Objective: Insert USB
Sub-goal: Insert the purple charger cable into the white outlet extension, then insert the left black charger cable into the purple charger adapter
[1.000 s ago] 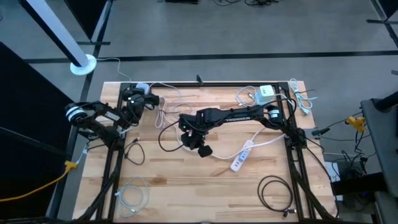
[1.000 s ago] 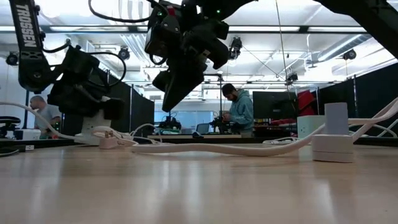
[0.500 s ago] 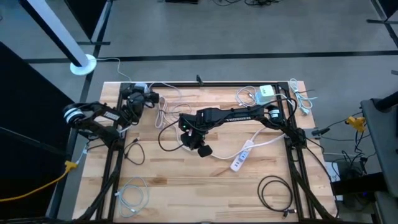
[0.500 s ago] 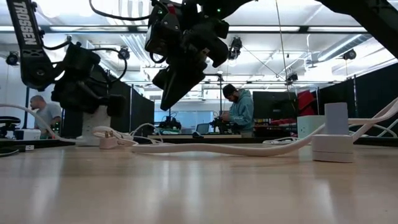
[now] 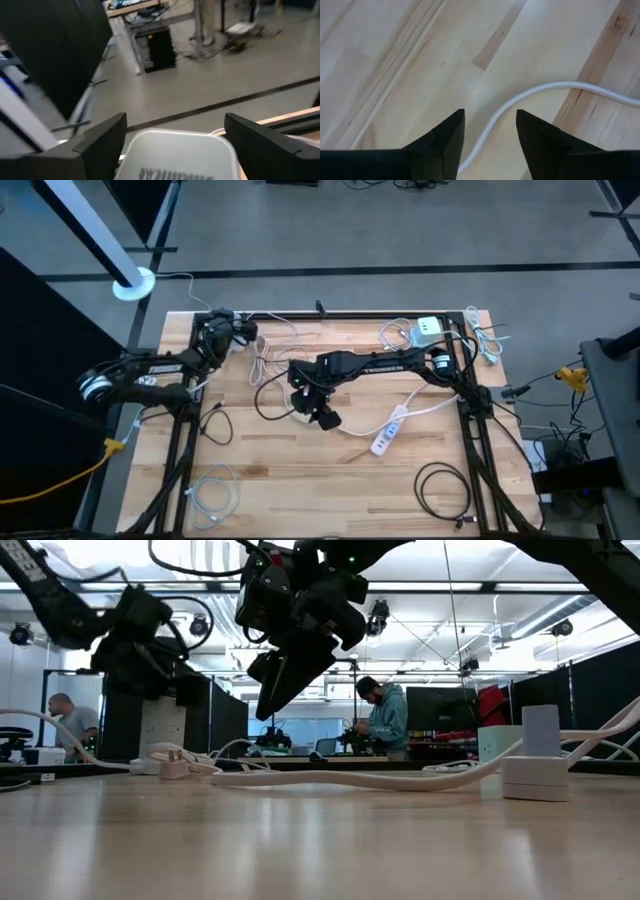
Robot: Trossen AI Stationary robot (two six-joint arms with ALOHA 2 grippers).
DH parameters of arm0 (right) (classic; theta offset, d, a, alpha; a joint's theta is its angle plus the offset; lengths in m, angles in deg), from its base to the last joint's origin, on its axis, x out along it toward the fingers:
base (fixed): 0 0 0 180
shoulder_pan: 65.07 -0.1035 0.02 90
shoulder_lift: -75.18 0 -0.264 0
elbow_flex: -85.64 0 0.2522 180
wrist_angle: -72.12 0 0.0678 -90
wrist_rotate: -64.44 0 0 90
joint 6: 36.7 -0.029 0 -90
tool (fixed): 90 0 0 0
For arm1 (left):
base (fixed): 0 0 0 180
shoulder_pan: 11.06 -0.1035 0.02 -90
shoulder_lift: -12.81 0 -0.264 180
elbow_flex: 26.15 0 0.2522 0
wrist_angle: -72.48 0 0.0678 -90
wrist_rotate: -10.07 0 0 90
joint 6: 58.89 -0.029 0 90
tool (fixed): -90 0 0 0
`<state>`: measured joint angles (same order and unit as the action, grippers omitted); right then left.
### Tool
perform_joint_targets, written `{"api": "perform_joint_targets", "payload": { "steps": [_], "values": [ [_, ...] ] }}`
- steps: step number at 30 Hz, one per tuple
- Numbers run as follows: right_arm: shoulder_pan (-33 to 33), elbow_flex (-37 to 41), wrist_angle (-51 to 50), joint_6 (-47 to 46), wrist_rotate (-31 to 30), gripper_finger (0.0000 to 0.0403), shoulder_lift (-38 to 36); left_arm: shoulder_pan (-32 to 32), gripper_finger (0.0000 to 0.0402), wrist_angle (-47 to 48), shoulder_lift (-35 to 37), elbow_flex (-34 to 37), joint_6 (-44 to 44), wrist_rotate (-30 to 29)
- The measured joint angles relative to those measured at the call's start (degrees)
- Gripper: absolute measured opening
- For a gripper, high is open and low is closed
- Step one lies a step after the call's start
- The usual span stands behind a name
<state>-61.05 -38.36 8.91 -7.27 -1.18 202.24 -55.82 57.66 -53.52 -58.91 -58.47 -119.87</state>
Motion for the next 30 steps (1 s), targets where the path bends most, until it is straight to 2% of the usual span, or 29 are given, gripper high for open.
{"api": "perform_joint_targets", "payload": {
  "steps": [5, 8, 10, 13, 15, 17, 19, 22, 25, 30],
  "values": [
    [0.4, 0.0, 0.0, 0.3, 0.0, 0.0184, 0.0, 0.0, 0.0322, 19.7, 6.0, -8.5, -0.2, -1.3],
    [0.7, 0.0, 0.0, 0.4, 0.0, 0.0189, 0.0, 0.4, 0.0322, 32.1, 9.1, -15.9, 2.4, 1.2],
    [0.9, 0.0, -0.4, 0.5, 0.0, 0.0190, 0.0, 0.5, 0.0322, 42.4, 10.8, -21.2, 4.8, 8.7],
    [1.1, 0.0, -2.0, 0.6, 0.0, 0.0190, -0.1, 0.6, 0.0322, 57.9, 12.0, -27.7, 10.4, 27.3],
    [1.2, 0.0, -2.5, 0.7, 0.0, 0.0190, -0.1, 1.9, 0.0322, 66.3, 12.4, -29.5, 12.4, 37.9],
    [1.3, 0.0, -2.9, 1.1, 0.0, 0.0190, -0.1, 4.1, 0.0322, 73.3, 12.7, -29.7, 13.7, 44.5],
    [1.4, 0.0, -2.7, 1.2, 0.0, 0.0191, -0.1, 7.6, 0.0322, 79.0, 13.1, -28.6, 16.1, 45.3],
    [1.4, 0.0, -2.6, 1.2, 0.0, 0.0189, -0.2, 13.5, 0.0322, 83.9, 13.3, -25.7, 22.7, 42.9],
    [1.3, 0.0, -2.6, 1.2, 0.0, 0.0188, -0.1, 19.4, 0.0322, 84.0, 12.9, -21.8, 29.6, 41.3],
    [1.0, 0.0, -2.6, -1.3, 0.2, 0.0190, -0.2, 27.0, 0.0322, 84.2, 11.0, -16.0, 36.2, 42.6]
  ]
}}
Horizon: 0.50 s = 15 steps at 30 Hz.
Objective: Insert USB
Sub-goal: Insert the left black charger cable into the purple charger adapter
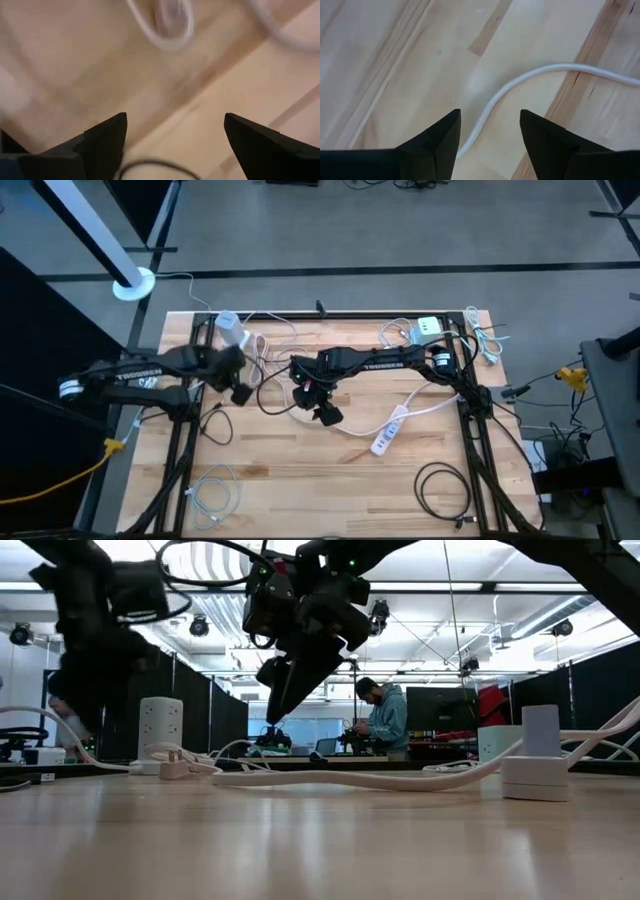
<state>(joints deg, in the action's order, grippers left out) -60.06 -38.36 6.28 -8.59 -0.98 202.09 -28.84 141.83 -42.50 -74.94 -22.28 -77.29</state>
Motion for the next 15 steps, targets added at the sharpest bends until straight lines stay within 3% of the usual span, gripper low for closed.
{"api": "perform_joint_targets", "payload": {
  "steps": [15],
  "values": [
    [-0.4, 0.0, -0.9, -1.6, 0.0, 0.0184, 0.0, 2.3, 0.0313, 1.5, -11.2, 4.1, -0.5, -0.2]
  ]
}}
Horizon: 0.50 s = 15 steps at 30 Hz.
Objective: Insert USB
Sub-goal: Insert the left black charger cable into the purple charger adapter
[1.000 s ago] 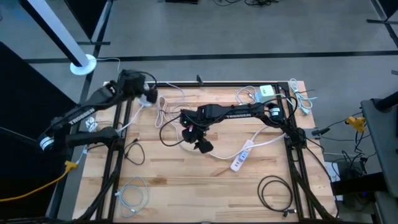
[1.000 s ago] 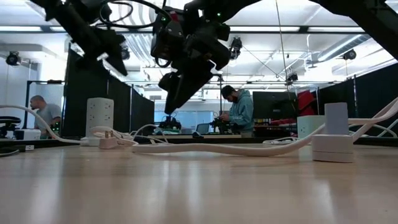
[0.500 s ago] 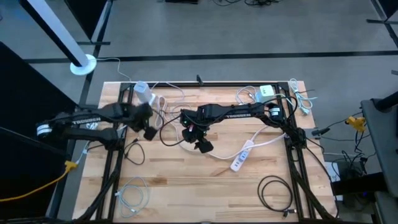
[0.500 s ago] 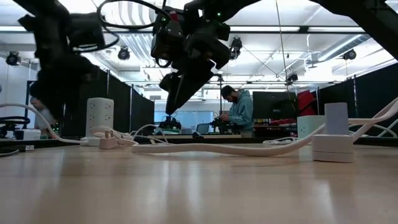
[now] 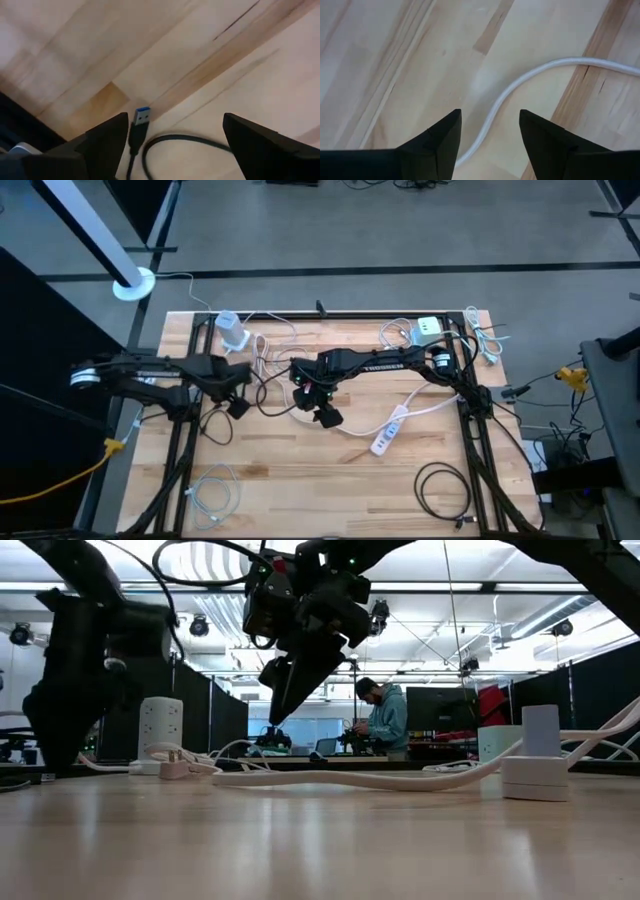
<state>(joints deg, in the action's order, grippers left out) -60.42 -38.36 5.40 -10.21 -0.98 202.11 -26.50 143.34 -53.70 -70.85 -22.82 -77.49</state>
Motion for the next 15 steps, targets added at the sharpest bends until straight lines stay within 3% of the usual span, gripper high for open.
{"api": "perform_joint_targets", "payload": {
  "steps": [11, 15],
  "values": [
    [0.0, 0.0, -0.7, 0.4, 0.0, 0.0183, 0.0, -0.1, 0.0307, 0.2, -14.3, -1.2, -4.8, 3.2],
    [0.0, 0.0, -1.2, -0.1, 0.0, 0.0183, 0.0, 1.0, 0.0243, -0.1, -14.4, -2.1, -5.4, 5.8]
  ]
}}
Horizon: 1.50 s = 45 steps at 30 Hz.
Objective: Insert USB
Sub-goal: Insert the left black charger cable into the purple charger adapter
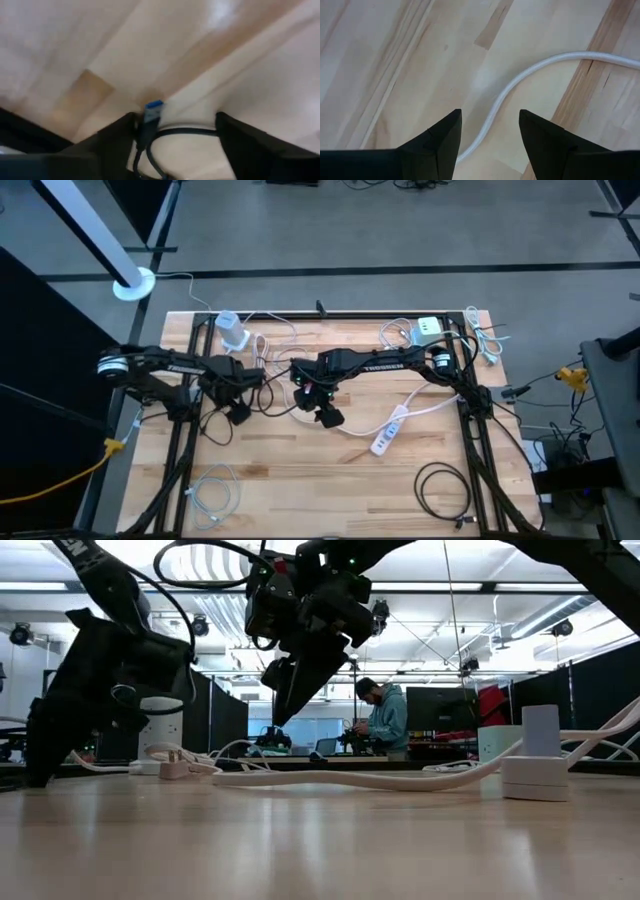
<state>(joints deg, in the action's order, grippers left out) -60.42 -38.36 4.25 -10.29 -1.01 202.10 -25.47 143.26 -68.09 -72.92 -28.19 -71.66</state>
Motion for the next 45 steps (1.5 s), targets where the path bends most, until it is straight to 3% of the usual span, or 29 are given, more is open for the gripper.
{"api": "perform_joint_targets", "payload": {
  "steps": [6, 8, 13, 18, 22, 25, 28, 30, 37, 45],
  "values": [
    [-0.1, 0.0, -2.9, 0.7, -0.2, 0.0183, -0.1, 2.1, 0.0045, -0.6, 1.0, 0.7, 1.5, 3.0],
    [-0.1, 0.1, -4.6, 1.2, -1.2, 0.0183, -0.6, 2.6, 0.0019, -1.1, 1.1, 0.8, 2.5, 3.1],
    [-0.5, 0.1, -10.6, 1.3, -8.9, 0.0172, -4.2, 6.6, 0.0019, -5.9, 3.8, 0.7, 2.6, 1.4],
    [-0.7, 0.9, -16.5, 1.2, -10.9, 0.0147, -9.6, 13.2, 0.0019, -23.6, 10.0, 1.2, 2.0, -4.8],
    [-0.1, 4.7, -16.2, 1.6, -10.6, 0.0124, -14.8, 19.9, 0.0019, -49.0, 15.2, 3.8, -2.0, -16.9],
    [0.6, 10.5, -9.9, 0.7, -10.5, 0.0107, -18.6, 22.7, 0.0019, -69.1, 16.4, 7.4, -8.1, -23.4],
    [1.4, 19.3, 4.1, -2.6, -7.9, 0.0090, -22.2, 23.3, 0.0019, -87.0, 16.1, 10.6, -13.4, -24.1],
    [1.4, 25.5, 14.0, -4.1, -5.5, 0.0082, -23.8, 23.3, 0.0019, -93.7, 15.3, 12.2, -16.0, -24.3],
    [1.2, 37.9, 39.9, -8.6, -5.1, 0.0093, -25.6, 23.3, 0.0019, -97.8, 13.0, 12.9, -19.5, -28.7],
    [0.9, 39.5, 51.6, -9.8, -5.1, 0.0147, -25.2, 23.3, 0.0019, -98.0, 12.3, 12.9, -19.8, -30.2]
  ]
}}
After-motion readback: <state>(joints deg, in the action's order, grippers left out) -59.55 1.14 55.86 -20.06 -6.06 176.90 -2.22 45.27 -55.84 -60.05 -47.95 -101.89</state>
